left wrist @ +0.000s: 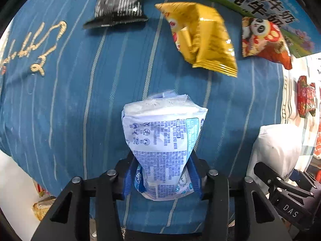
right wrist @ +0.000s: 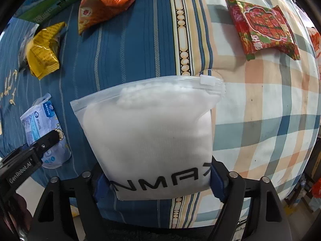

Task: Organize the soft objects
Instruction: 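Grasp the white NMAX pouch with the right tool while the left tool grasps the blue milk packet, then carry both packets into the cardboard box and open both tools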

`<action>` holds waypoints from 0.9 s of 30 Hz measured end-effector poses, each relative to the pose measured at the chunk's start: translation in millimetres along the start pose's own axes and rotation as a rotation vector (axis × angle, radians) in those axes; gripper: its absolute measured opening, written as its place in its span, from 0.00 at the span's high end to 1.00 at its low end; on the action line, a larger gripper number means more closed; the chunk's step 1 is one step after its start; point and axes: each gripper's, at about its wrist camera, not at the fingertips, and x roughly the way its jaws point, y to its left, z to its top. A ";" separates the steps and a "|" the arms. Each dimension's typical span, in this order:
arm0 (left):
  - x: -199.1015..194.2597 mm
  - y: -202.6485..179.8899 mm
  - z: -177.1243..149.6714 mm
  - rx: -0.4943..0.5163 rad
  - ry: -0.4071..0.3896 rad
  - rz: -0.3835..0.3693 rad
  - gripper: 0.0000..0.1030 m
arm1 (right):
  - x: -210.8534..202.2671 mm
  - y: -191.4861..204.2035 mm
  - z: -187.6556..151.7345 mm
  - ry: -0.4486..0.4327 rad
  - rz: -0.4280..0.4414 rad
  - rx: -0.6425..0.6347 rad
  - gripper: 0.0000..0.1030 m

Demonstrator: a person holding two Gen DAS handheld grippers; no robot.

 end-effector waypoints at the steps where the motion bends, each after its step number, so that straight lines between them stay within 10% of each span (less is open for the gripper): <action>1: -12.6 -4.6 -4.9 -0.002 -0.009 0.013 0.60 | -3.1 -3.1 -4.7 0.006 0.011 -0.005 0.23; 12: -146.8 -61.4 -49.7 0.004 -0.233 0.062 0.60 | -102.4 -29.2 -30.9 -0.084 0.107 -0.112 0.25; 27: -296.9 -89.6 41.5 0.136 -0.516 -0.116 0.60 | -276.1 -22.5 44.7 -0.378 0.255 -0.112 0.25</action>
